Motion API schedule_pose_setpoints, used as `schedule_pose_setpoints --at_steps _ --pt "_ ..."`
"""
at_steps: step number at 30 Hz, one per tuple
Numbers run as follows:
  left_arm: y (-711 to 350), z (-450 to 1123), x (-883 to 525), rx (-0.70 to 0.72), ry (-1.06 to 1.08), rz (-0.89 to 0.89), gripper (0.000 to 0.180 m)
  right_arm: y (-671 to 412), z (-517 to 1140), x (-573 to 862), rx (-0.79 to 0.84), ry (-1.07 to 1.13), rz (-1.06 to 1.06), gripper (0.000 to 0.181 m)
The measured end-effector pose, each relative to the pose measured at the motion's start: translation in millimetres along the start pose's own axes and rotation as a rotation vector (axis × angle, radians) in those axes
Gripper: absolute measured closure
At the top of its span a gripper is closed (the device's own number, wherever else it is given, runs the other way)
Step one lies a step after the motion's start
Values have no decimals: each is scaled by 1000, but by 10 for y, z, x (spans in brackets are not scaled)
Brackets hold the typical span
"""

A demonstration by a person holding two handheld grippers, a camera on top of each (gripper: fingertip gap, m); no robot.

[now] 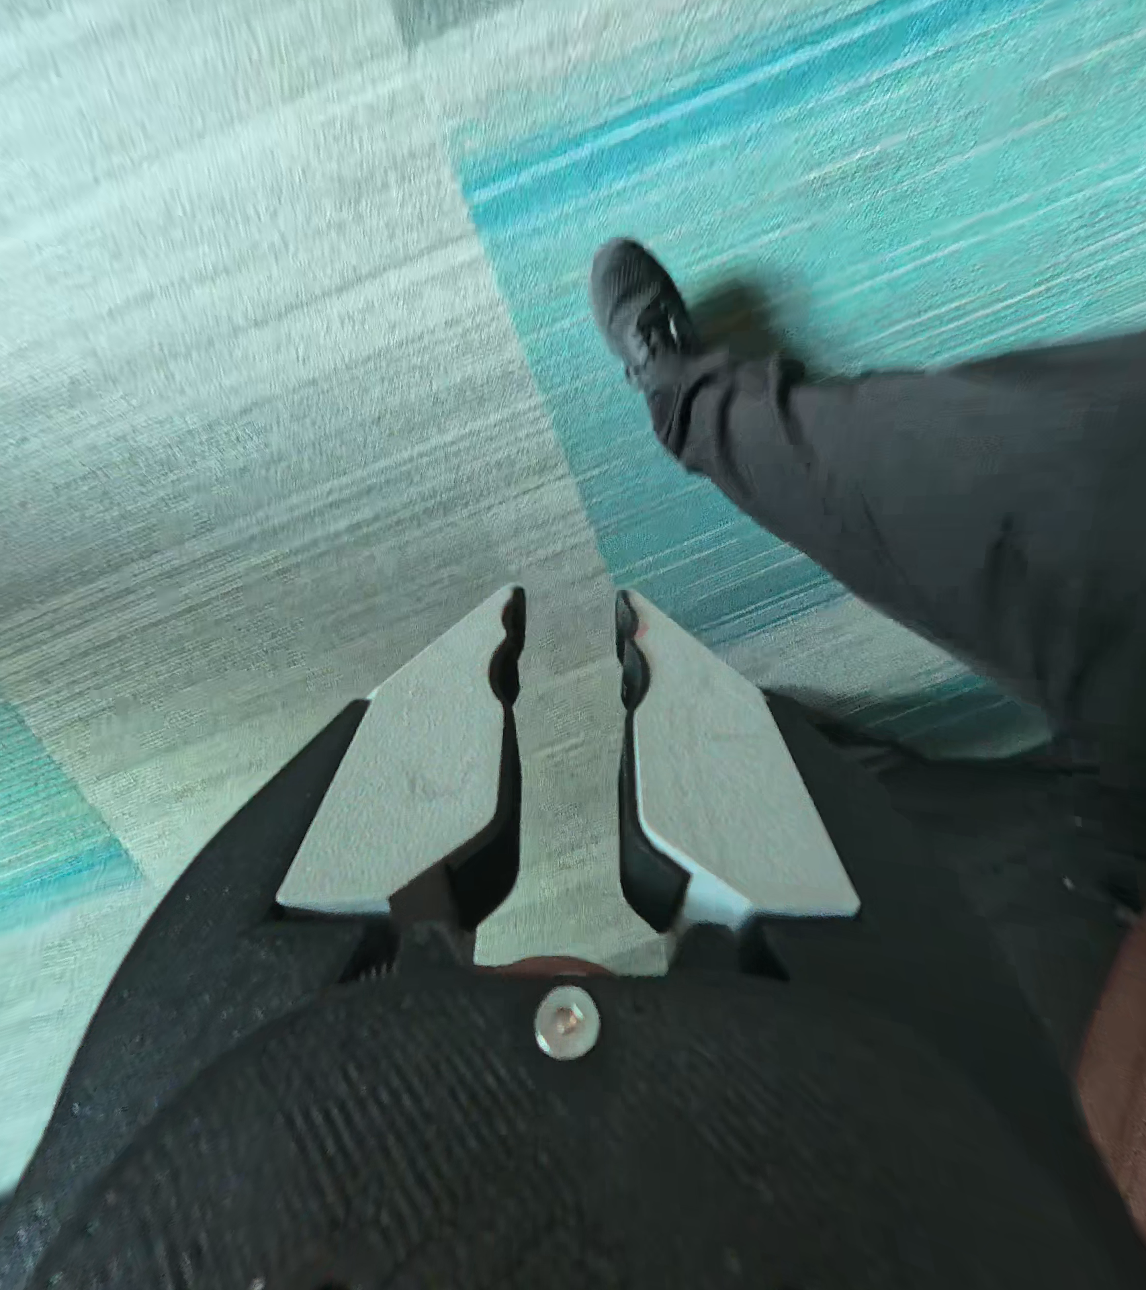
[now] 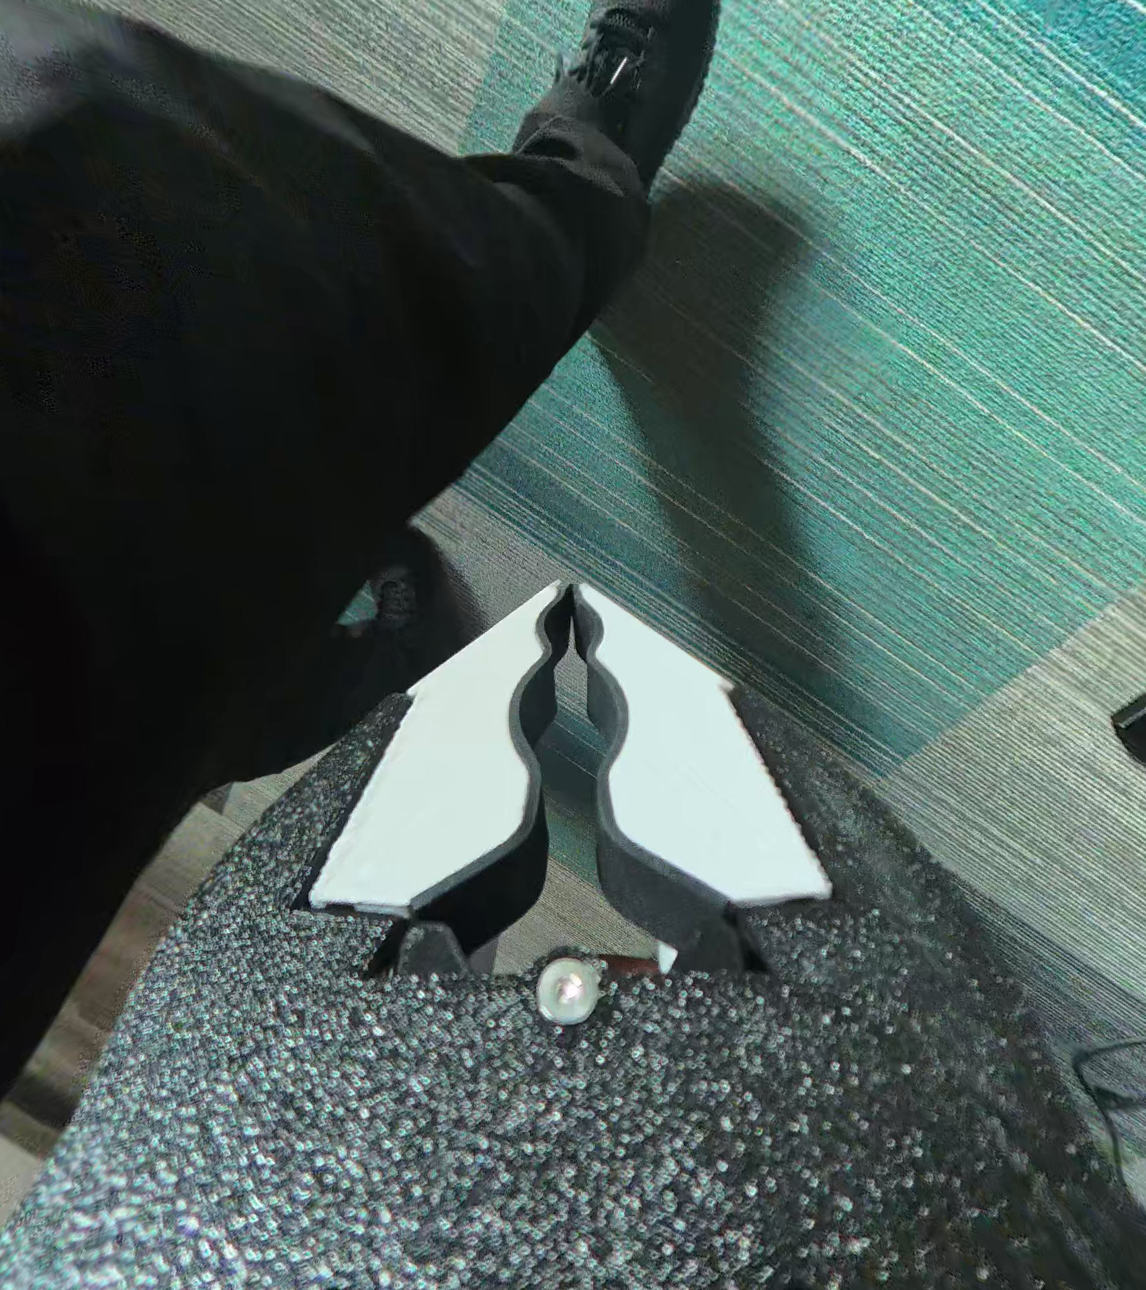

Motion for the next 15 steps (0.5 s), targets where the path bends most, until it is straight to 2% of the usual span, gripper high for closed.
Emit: schedule_pose_setpoints --at_steps 4,7,9,12,15 --pt "-50 84 -559 -244 12 -127 150 -1122 0 274 -90 -54 -19 181" --pt "-311 -101 -1005 -330 4 -117 146 -2248 -465 553 -52 -42 -69 181" --pt "-679 -183 -1377 -321 -32 -127 134 -3111 -876 771 31 5 -133 181" --pt "-1473 -158 -1957 -221 -37 -213 126 -4421 -1457 1129 171 68 -195 181" --pt "-2404 25 -2507 -140 -19 -225 124 -5575 -1795 1529 215 123 -186 181"
Point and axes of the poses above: each gripper's, where its closed fingertips meet, z out along the fingers, y out of its underside, x = y × z across the jaws, the point moved 7 cm from there along -z, back along the fingers, and after that the axes turned 12 degrees about -x, right-handed, at the moved point
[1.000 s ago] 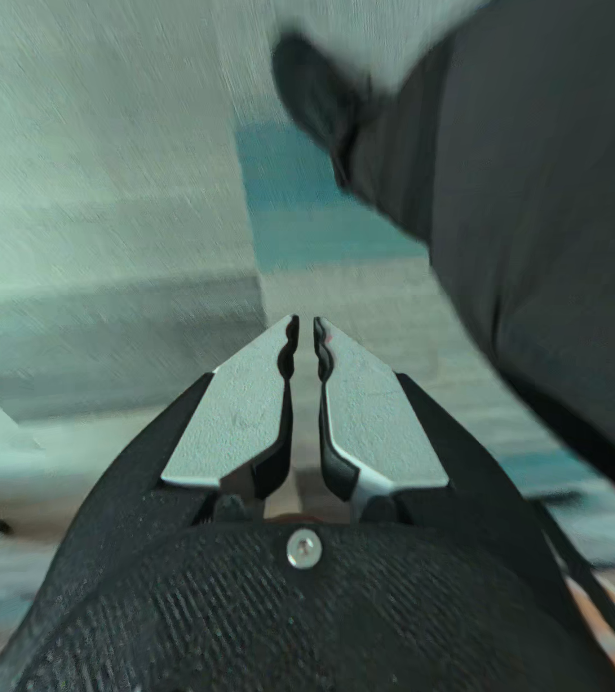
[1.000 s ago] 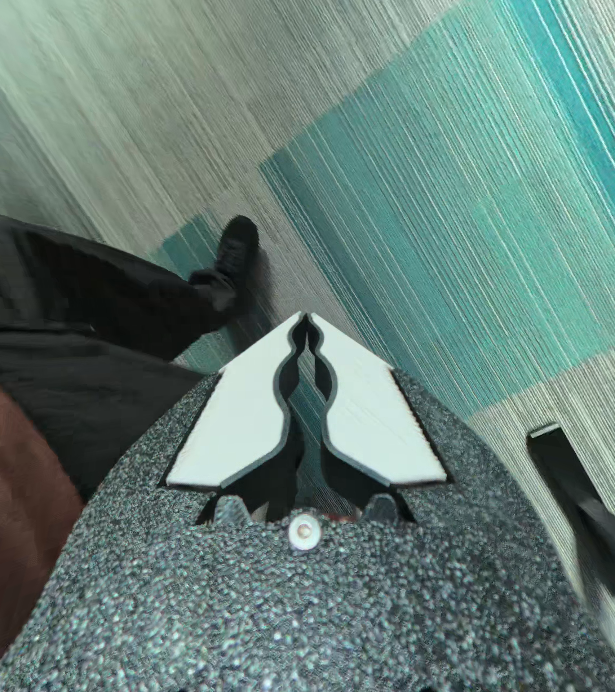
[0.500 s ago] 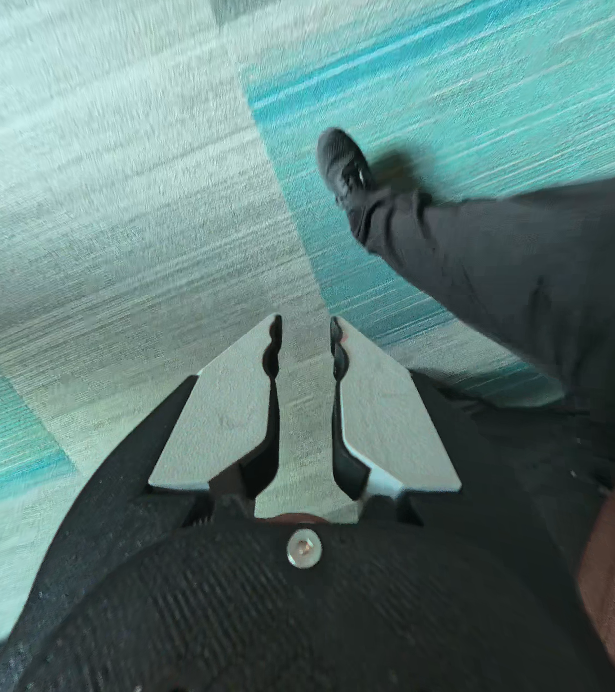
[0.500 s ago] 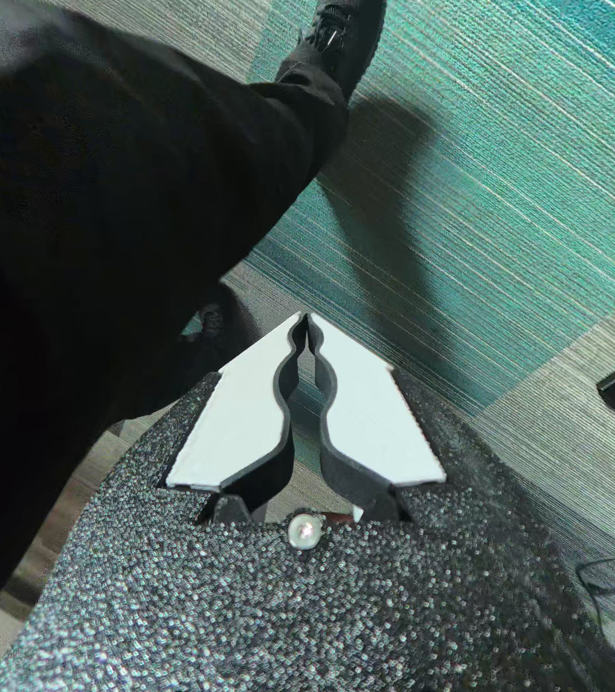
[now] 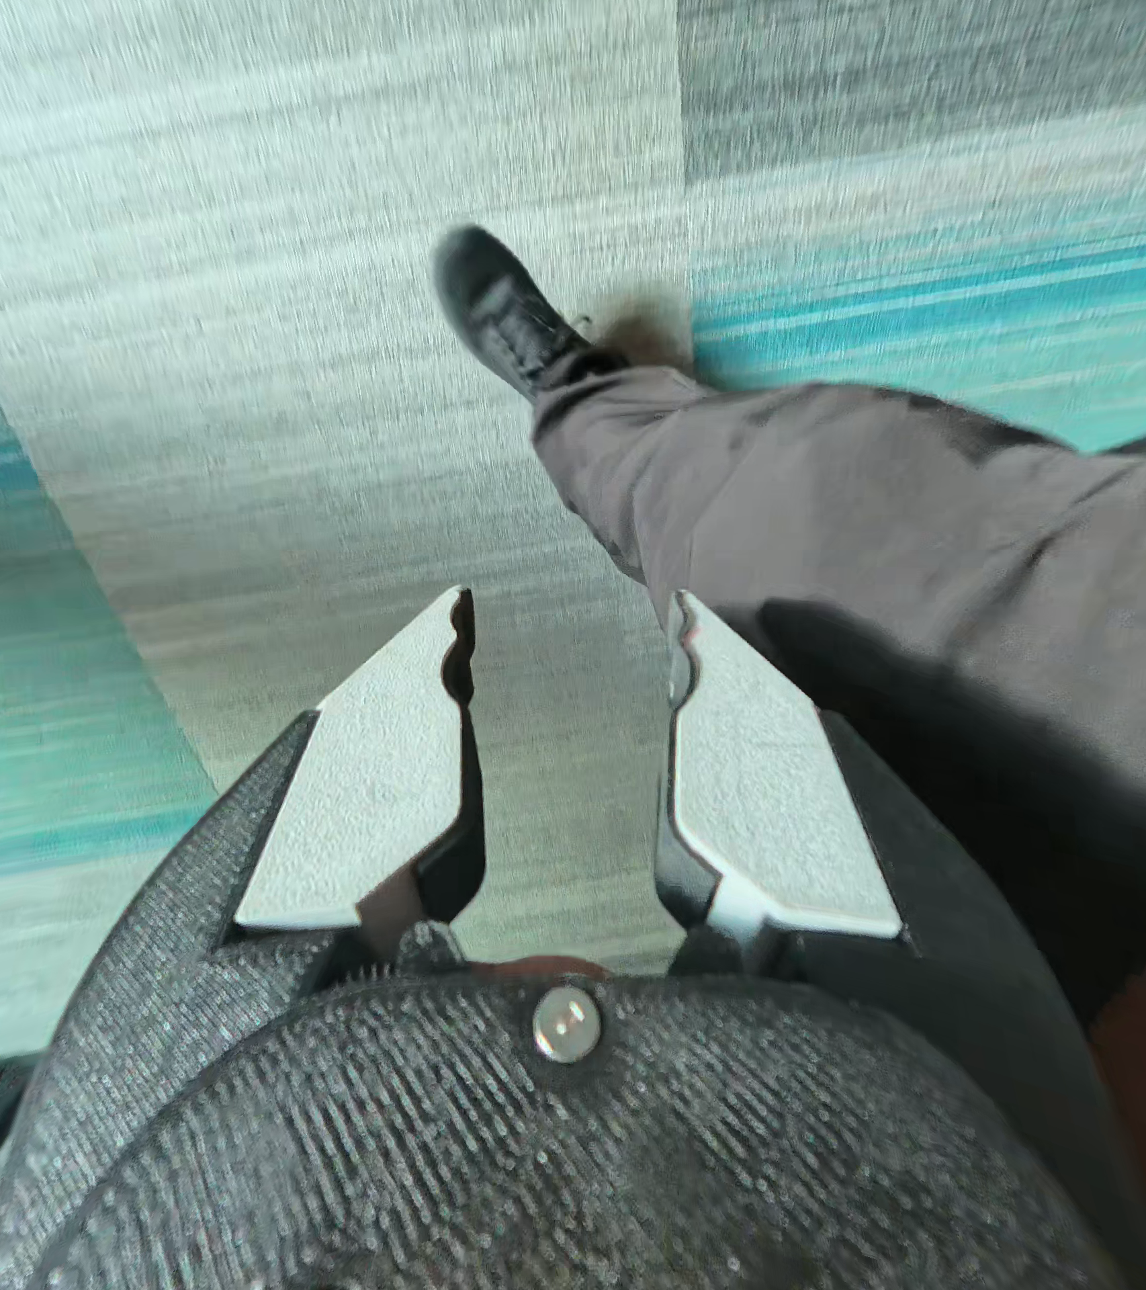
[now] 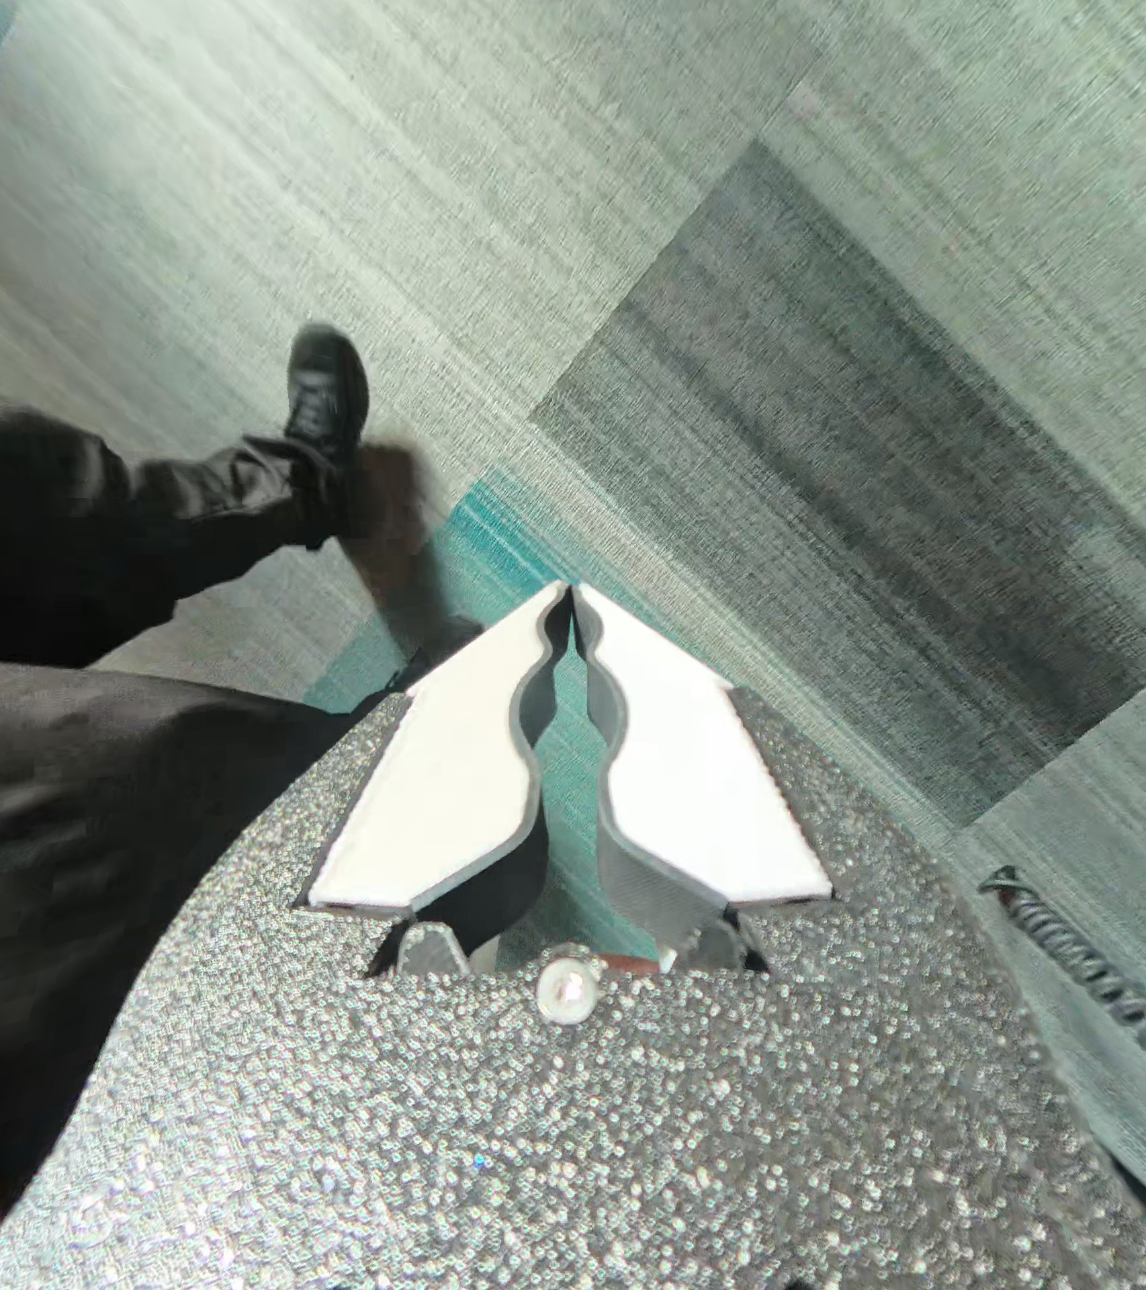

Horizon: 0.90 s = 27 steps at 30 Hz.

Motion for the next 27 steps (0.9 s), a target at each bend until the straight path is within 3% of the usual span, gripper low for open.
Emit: schedule_pose_setpoints --at_steps 7,12,18,21,27 --pt "-2540 47 -903 100 61 191 129 -1473 425 815 -231 66 116 181" --pt "-4719 -668 -1563 229 9 415 132 -2413 395 1021 -214 39 208 181" --pt "-7438 -1200 -2012 354 -7 458 131 -3519 1003 1816 -246 2 361 181" --pt "-8377 -1028 -2185 274 46 466 135 -4159 1453 2412 -275 -22 373 181" --pt "-9167 -865 -3030 -140 -37 359 138 -5887 1578 3963 -236 -130 368 181"
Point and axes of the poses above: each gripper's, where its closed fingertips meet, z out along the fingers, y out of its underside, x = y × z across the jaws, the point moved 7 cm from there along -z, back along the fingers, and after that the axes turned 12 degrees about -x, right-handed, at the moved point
